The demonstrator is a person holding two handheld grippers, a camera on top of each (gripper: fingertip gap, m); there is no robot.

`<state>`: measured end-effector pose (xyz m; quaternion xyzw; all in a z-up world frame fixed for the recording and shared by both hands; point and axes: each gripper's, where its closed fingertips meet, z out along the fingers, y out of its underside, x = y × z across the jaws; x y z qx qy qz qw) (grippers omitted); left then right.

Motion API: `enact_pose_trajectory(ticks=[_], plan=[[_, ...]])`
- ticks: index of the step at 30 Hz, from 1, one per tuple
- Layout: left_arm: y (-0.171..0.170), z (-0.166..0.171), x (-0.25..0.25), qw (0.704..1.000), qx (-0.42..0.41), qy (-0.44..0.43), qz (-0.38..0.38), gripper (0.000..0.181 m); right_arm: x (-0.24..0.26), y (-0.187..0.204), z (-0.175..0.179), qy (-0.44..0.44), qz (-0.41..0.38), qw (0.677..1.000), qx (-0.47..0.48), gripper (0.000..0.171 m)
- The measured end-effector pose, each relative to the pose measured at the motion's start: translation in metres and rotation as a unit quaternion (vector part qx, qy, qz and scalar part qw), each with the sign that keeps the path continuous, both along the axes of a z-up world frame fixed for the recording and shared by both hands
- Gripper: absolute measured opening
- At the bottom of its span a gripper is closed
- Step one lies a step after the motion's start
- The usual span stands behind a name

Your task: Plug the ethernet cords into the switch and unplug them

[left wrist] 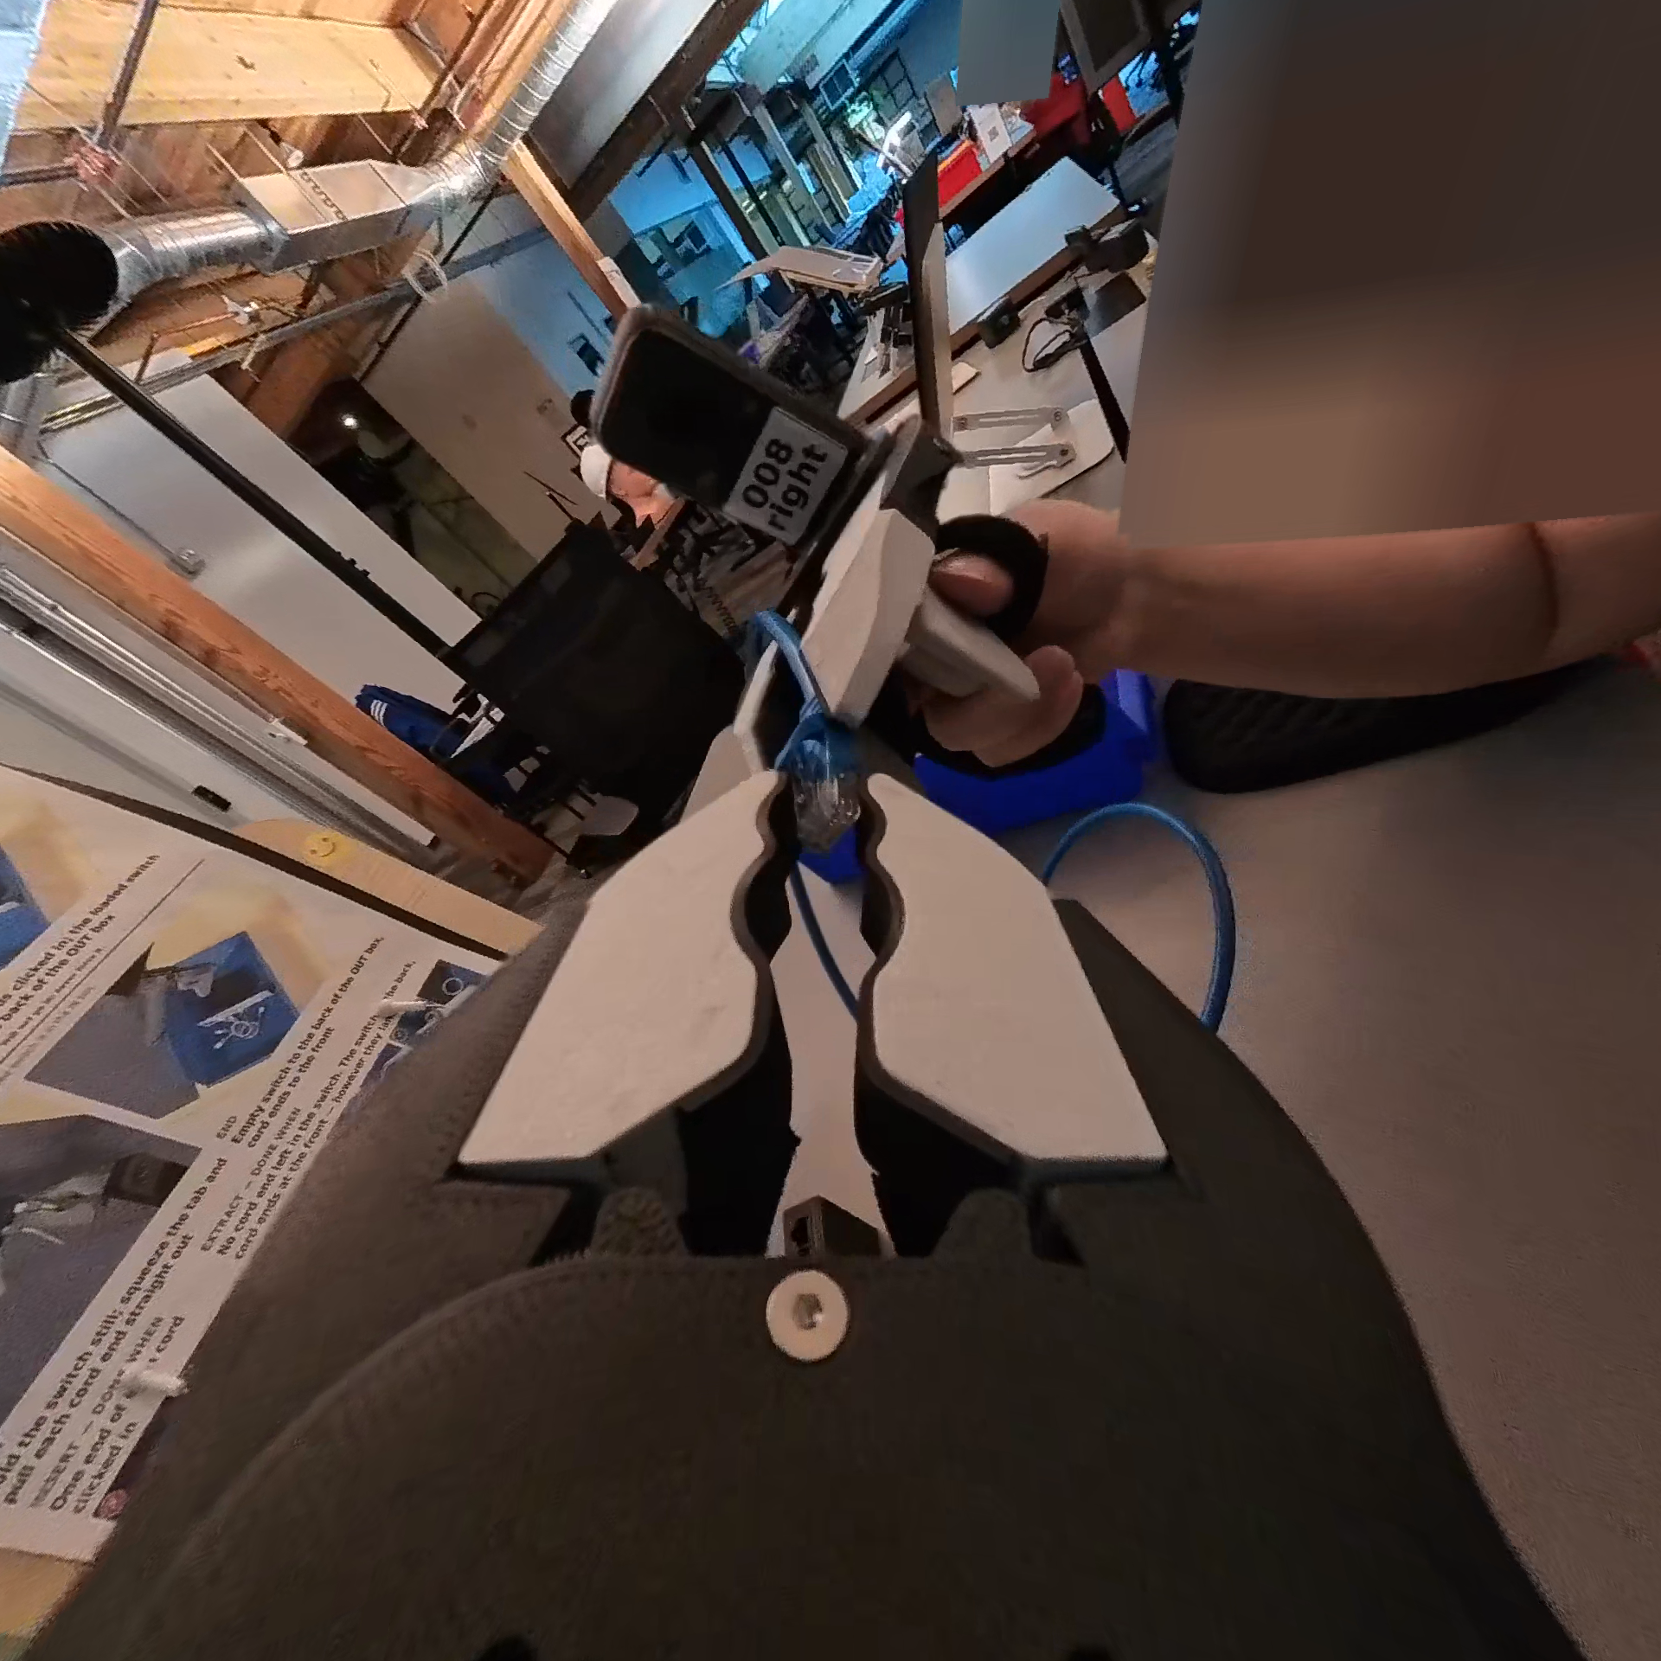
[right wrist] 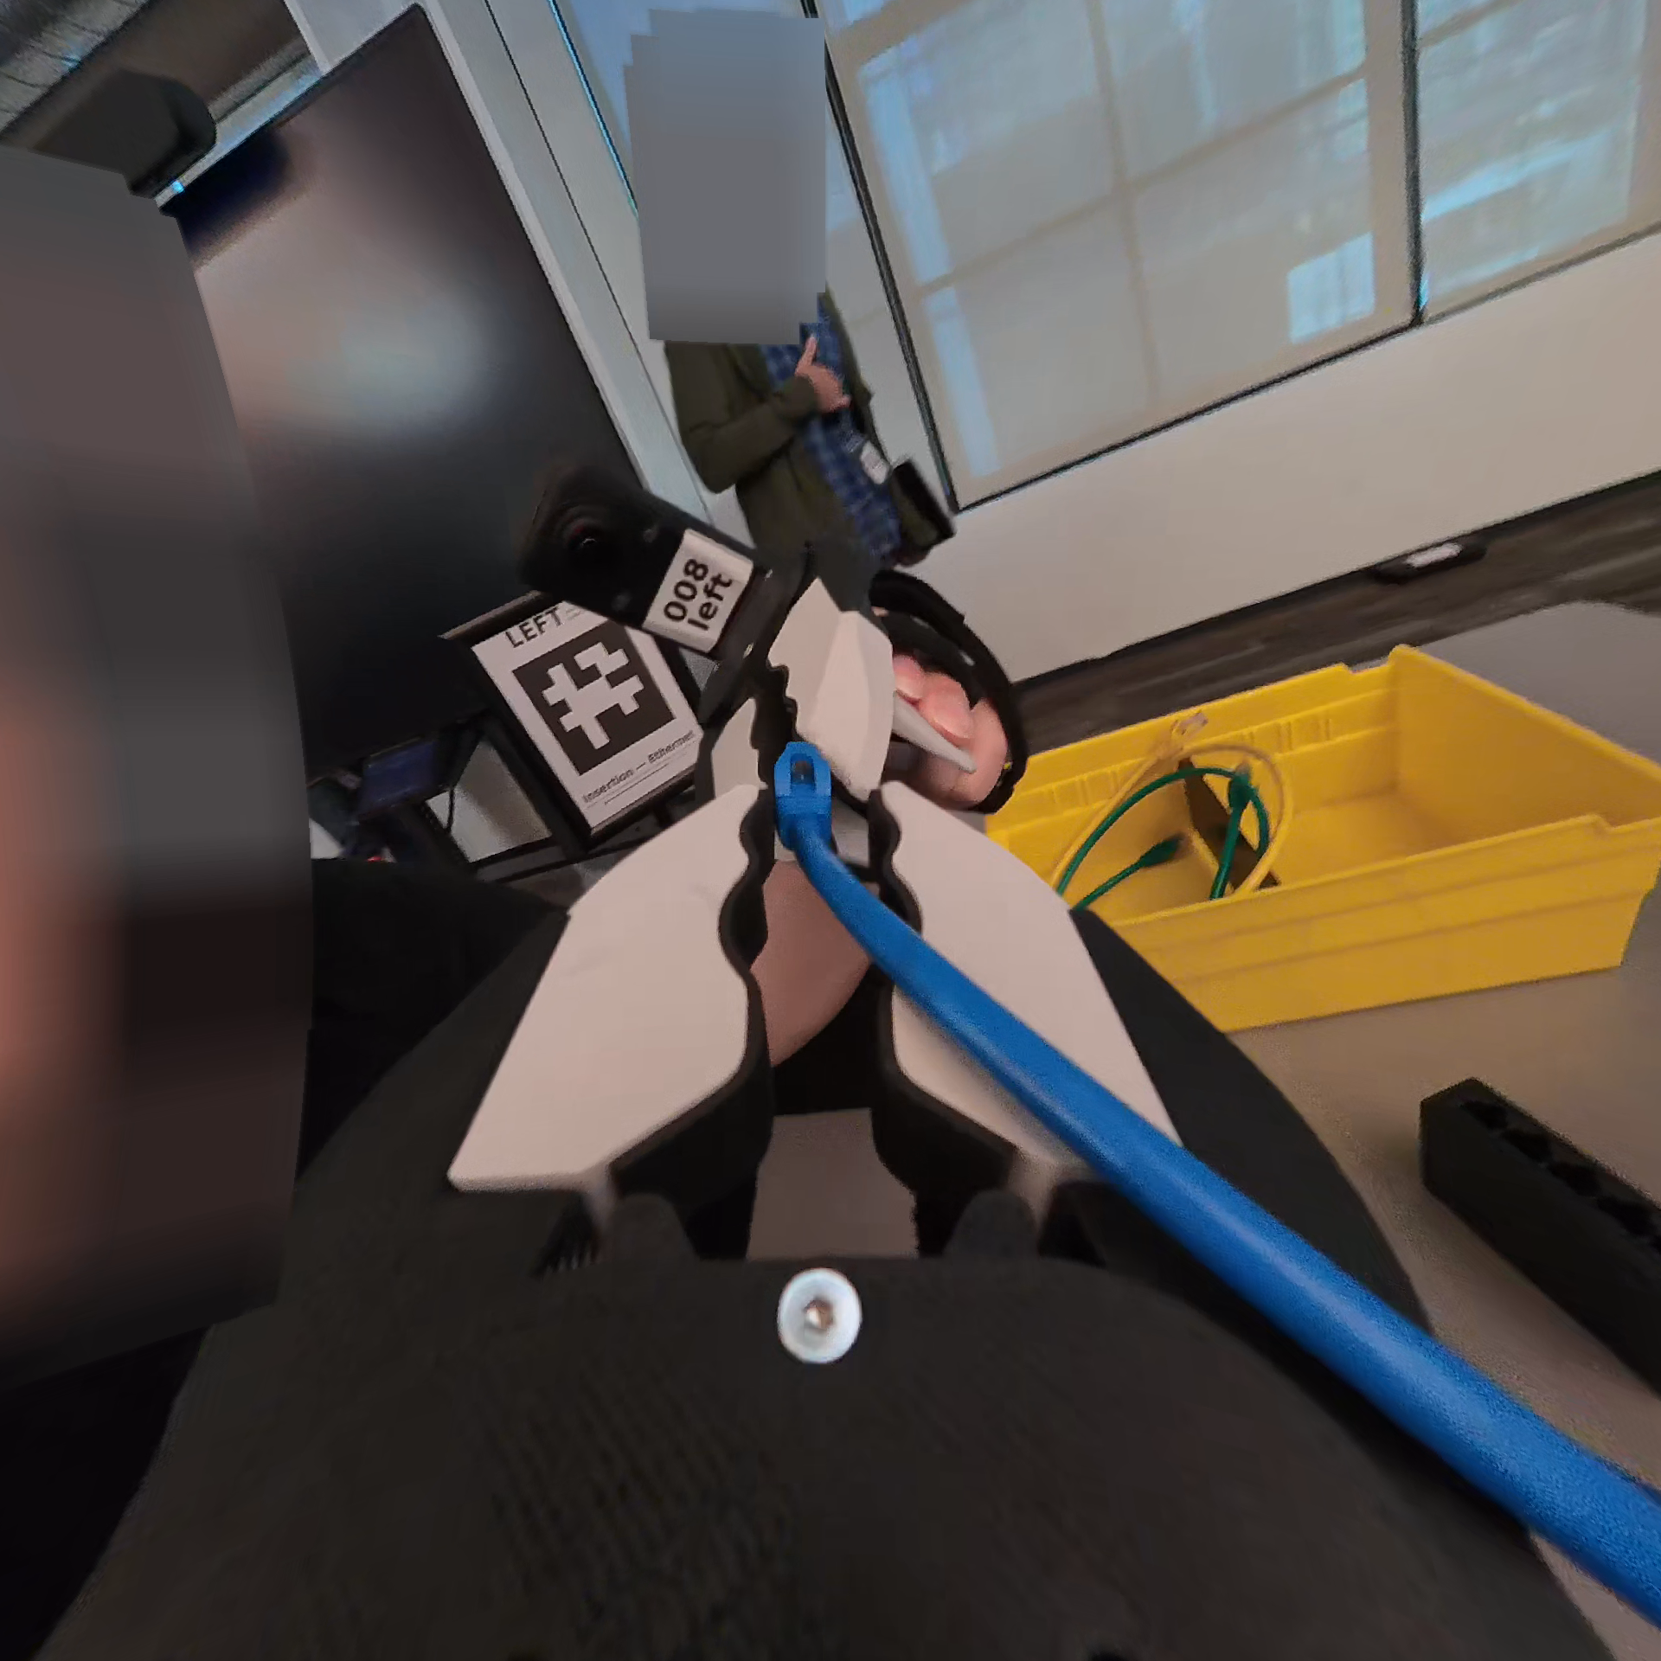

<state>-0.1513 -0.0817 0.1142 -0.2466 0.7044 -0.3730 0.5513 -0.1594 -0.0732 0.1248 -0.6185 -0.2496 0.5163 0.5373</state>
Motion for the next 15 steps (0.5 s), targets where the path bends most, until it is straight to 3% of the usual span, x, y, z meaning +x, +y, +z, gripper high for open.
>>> enact_pose_trajectory(ticks=[1, 4, 7, 8, 10, 12, 15], plan=[[0.0, -0.001, 0.0, 1.0, 0.002, 0.002, -0.002, 0.011, 0.0, -0.001, -0.001, -0.001, 0.007, 1.0, -0.009, 0.019], [0.003, -0.004, 0.001, 1.0, 0.0, 0.011, 0.003, 0.011, 0.0, -0.003, -0.003, -0.022, 0.008, 1.0, 0.016, 0.012], [0.005, -0.003, 0.002, 0.998, -0.058, 0.022, -0.006, 0.014, 0.005, 0.002, -0.001, -0.058, -0.039, 0.993, 0.099, 0.013], [0.006, 0.0, 0.001, 0.996, -0.089, 0.02, -0.017, 0.022, 0.01, 0.004, 0.003, -0.07, -0.072, 0.985, 0.143, 0.013], [0.01, 0.006, -0.001, 0.988, -0.15, 0.024, -0.033, 0.04, 0.018, -0.002, 0.013, -0.091, -0.125, 0.949, 0.275, 0.013], [0.014, 0.01, 0.0, 0.977, -0.208, 0.024, -0.048, 0.042, 0.02, -0.008, 0.013, -0.127, -0.167, 0.902, 0.377, 0.013], [0.007, 0.017, 0.004, 0.941, -0.319, 0.046, -0.103, 0.041, 0.02, -0.007, 0.009, -0.182, -0.218, 0.847, 0.45, 0.013]])
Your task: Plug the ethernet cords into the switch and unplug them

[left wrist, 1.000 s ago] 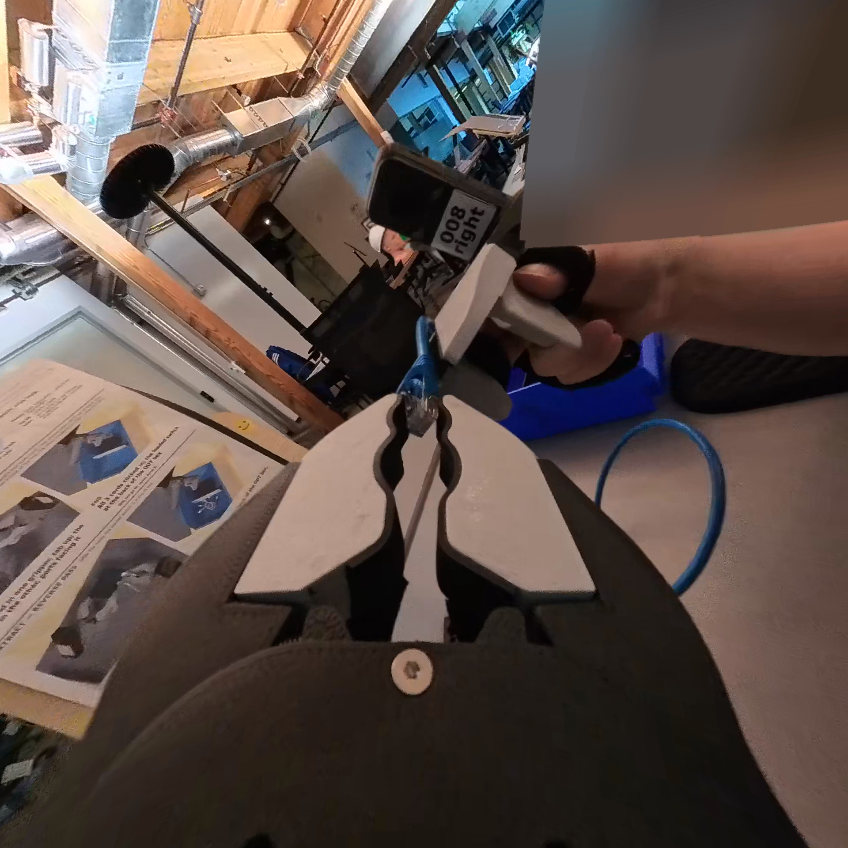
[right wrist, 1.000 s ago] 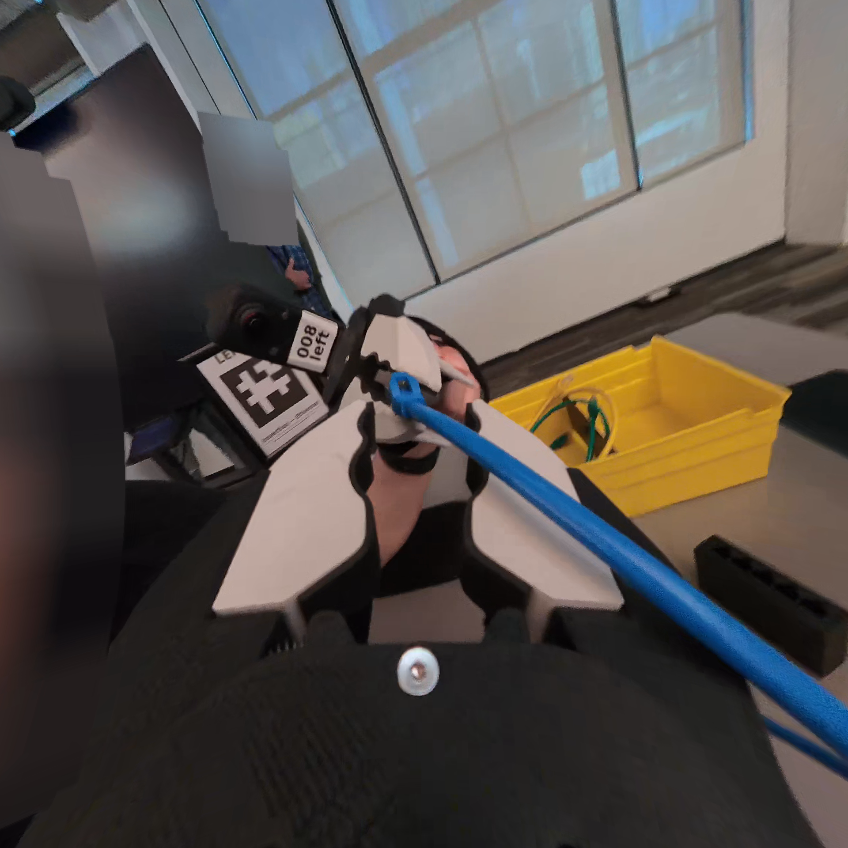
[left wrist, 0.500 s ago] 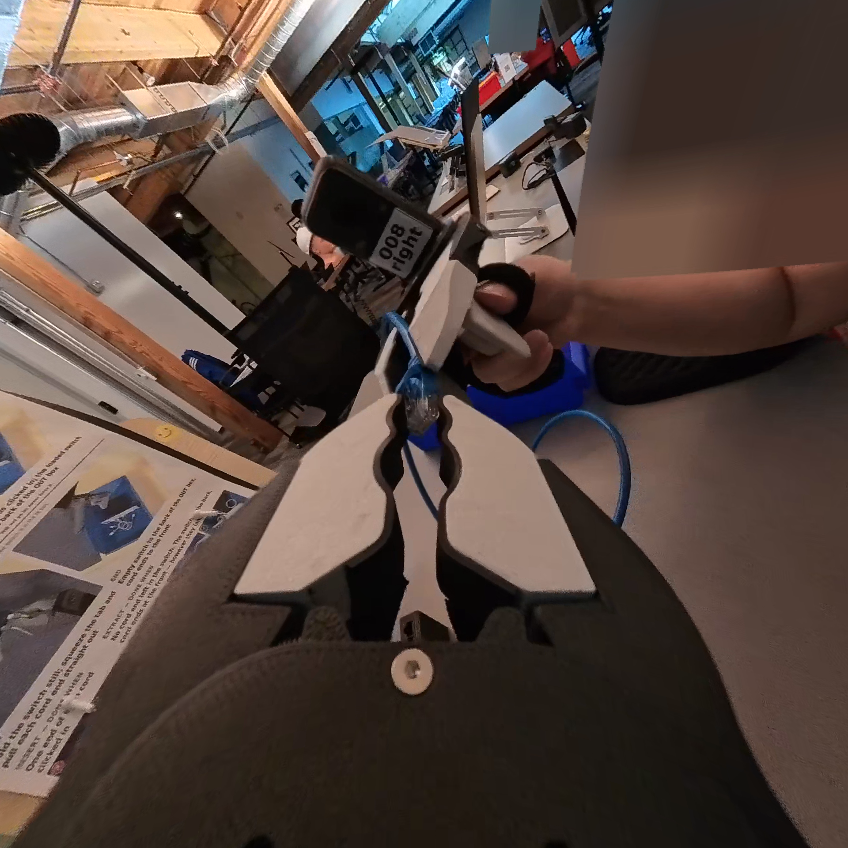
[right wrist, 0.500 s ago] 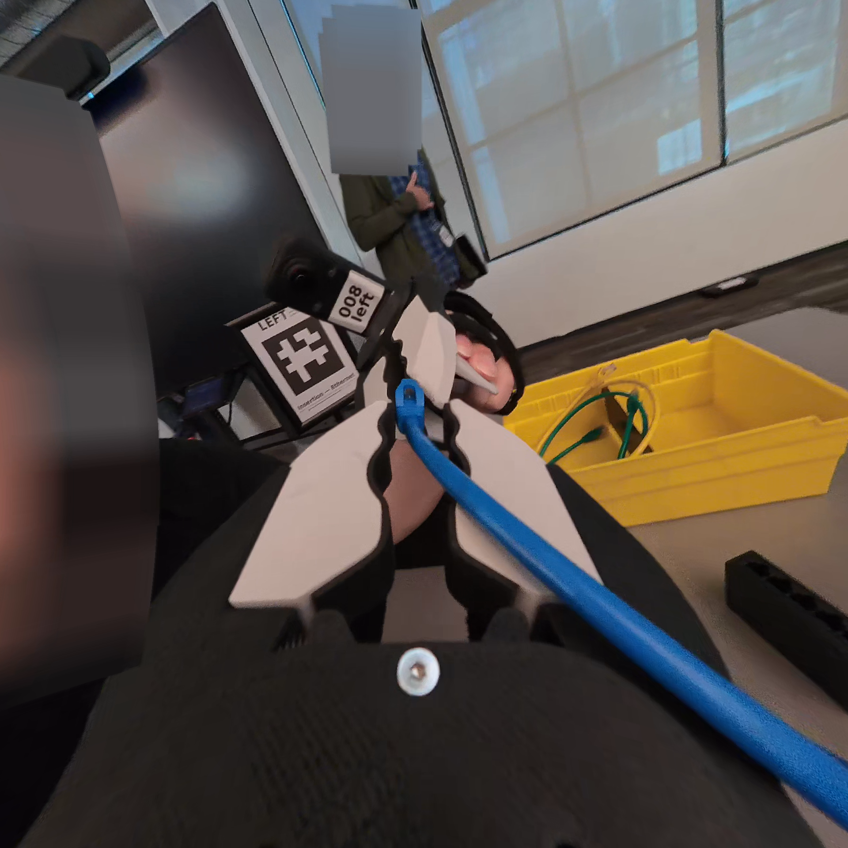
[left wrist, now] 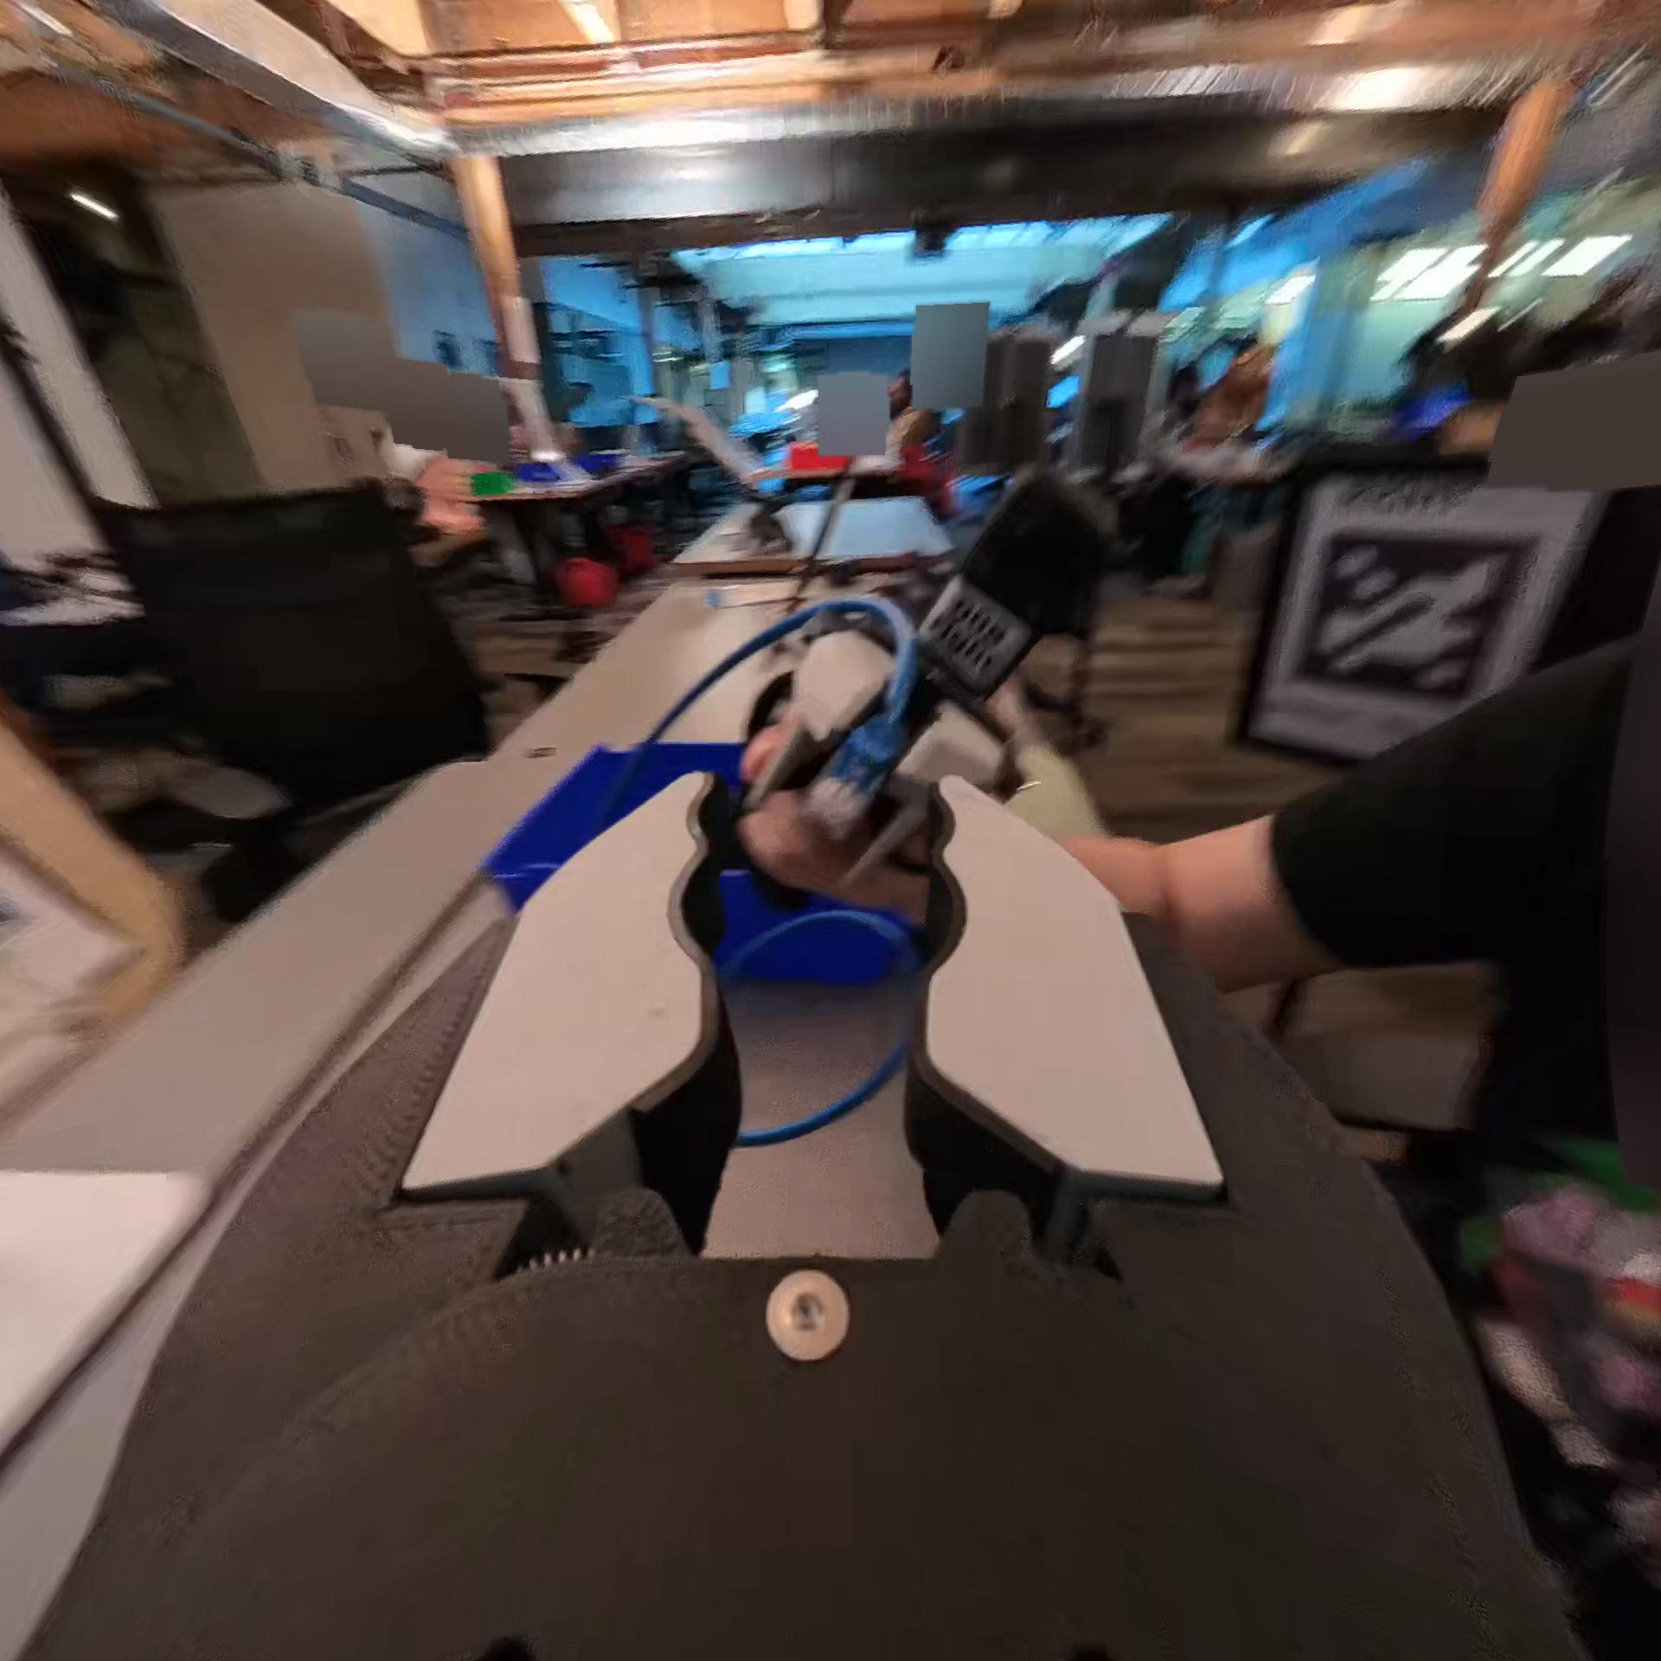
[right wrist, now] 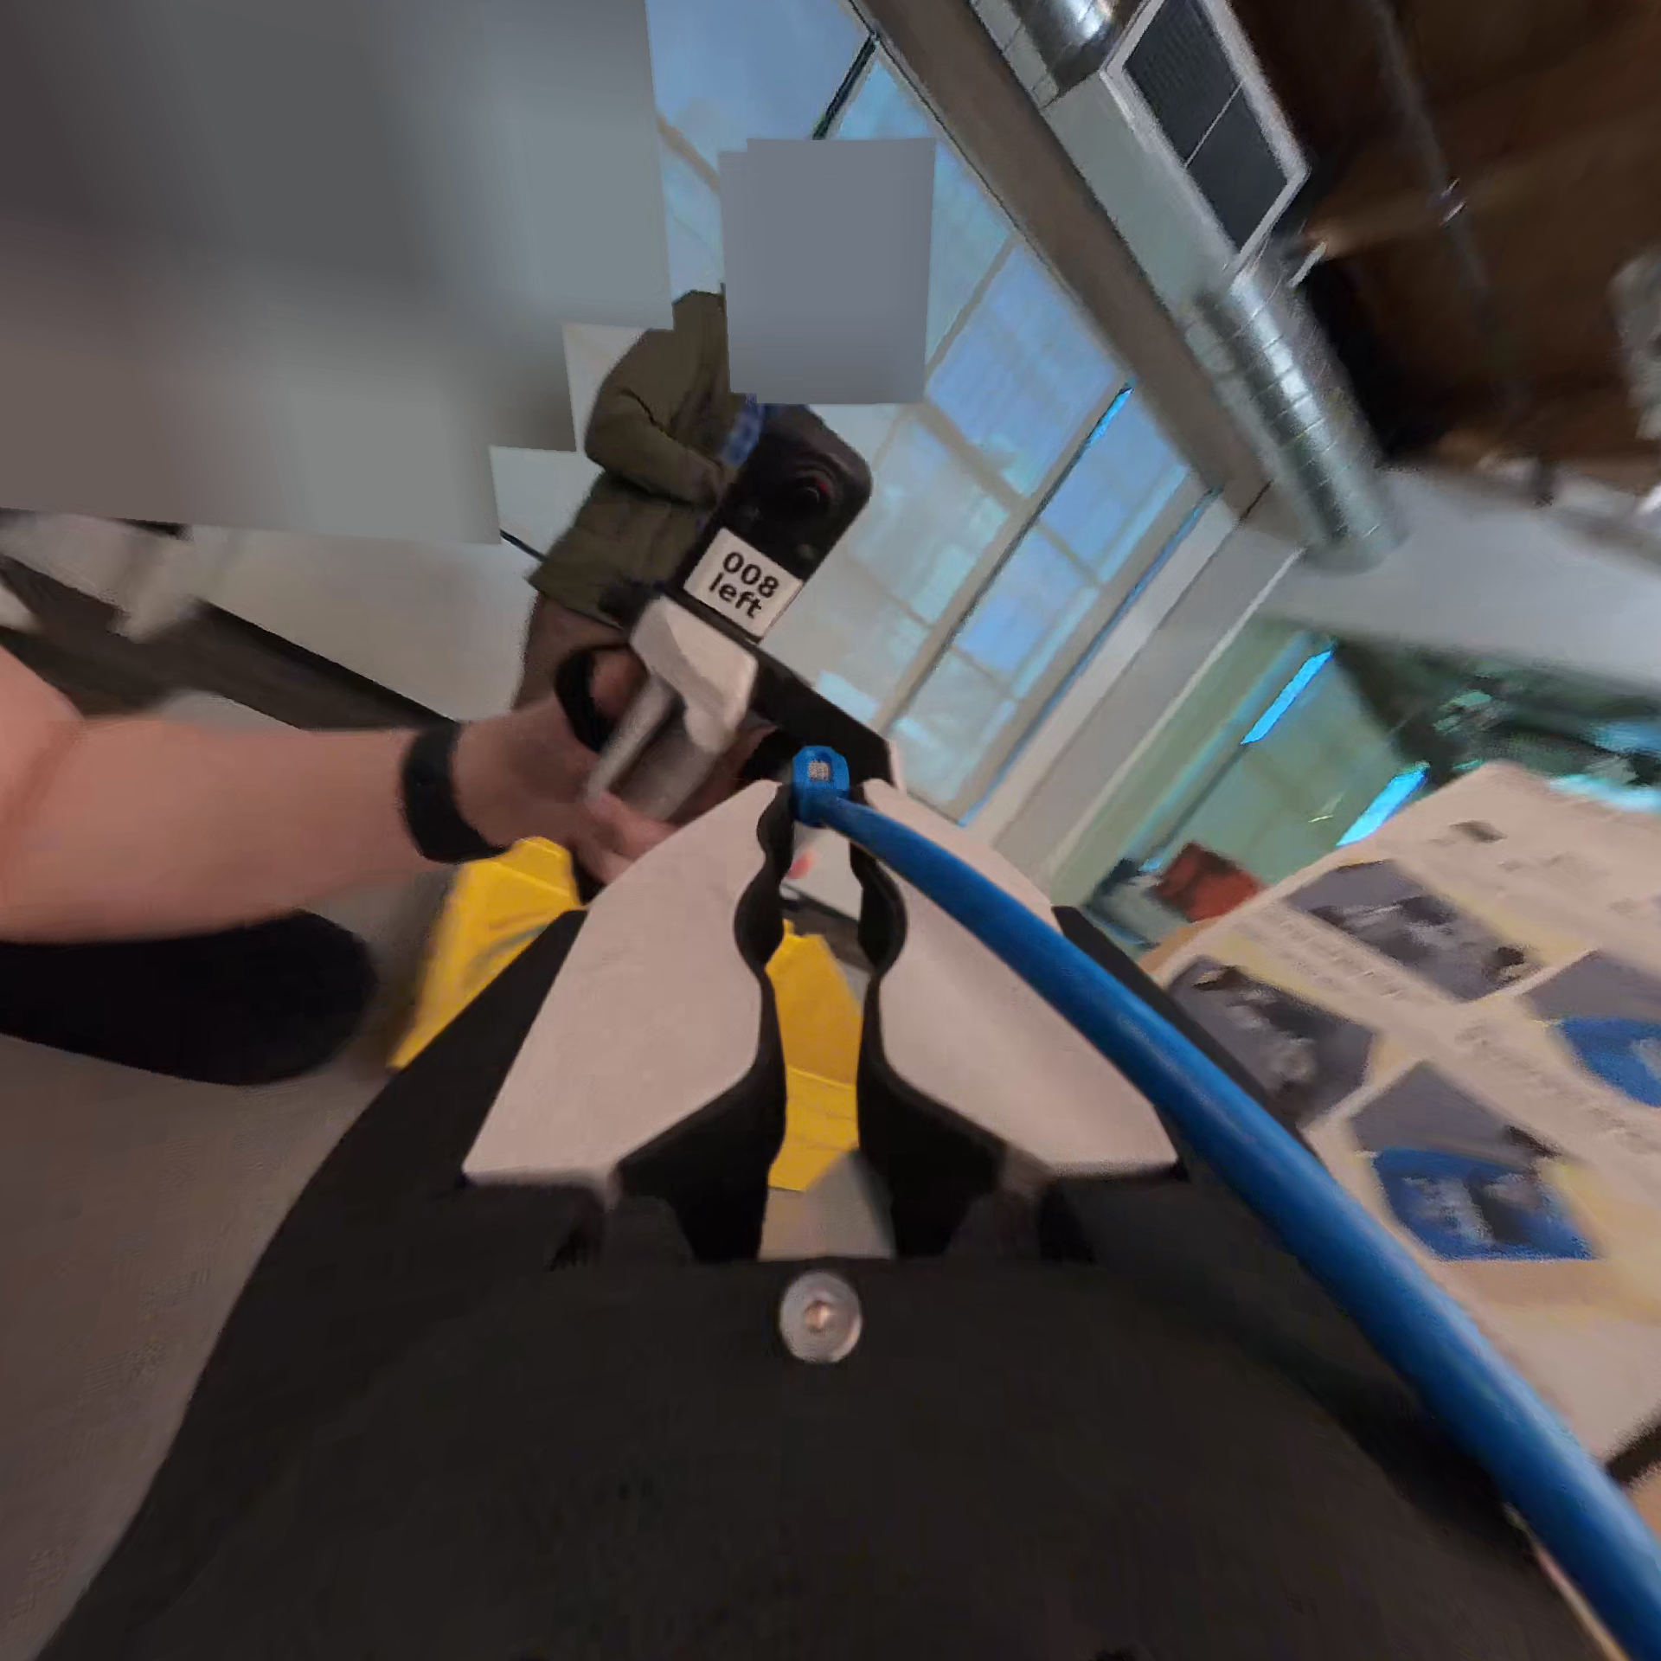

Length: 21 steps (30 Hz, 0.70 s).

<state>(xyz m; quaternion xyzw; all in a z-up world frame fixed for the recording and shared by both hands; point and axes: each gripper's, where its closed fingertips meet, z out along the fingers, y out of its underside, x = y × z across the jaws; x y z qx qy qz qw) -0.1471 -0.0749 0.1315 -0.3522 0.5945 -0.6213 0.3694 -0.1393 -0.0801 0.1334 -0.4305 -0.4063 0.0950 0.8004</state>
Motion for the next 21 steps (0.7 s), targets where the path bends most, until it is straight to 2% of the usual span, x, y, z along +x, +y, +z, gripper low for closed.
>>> enact_pose_trajectory(ticks=[2, 4, 10, 15, 18, 21], plan=[[-0.007, 0.0, 0.002, 0.995, -0.077, 0.038, -0.053, 0.047, 0.002, 0.0, -0.001, -0.031, -0.049, 0.996, 0.071, 0.013], [-0.011, -0.003, 0.005, 0.987, -0.117, 0.063, -0.085, 0.052, 0.001, 0.0, -0.004, -0.06, -0.083, 0.988, 0.115, 0.013], [-0.014, -0.016, 0.018, 0.976, -0.161, 0.091, -0.114, 0.017, 0.0, 0.004, -0.007, -0.095, -0.135, 0.973, 0.162, 0.013], [-0.011, -0.016, 0.017, 0.981, -0.14, 0.094, -0.095, 0.016, 0.001, 0.008, -0.009, -0.126, -0.17, 0.962, 0.175, 0.017], [-0.019, -0.011, 0.014, 0.988, -0.106, 0.07, -0.093, 0.016, -0.002, -0.001, -0.004, -0.138, -0.182, 0.951, 0.21, 0.013], [-0.025, -0.003, 0.01, 0.987, -0.109, 0.053, -0.105, 0.017, -0.006, -0.007, 0.002, -0.145, -0.196, 0.942, 0.232, 0.013]])
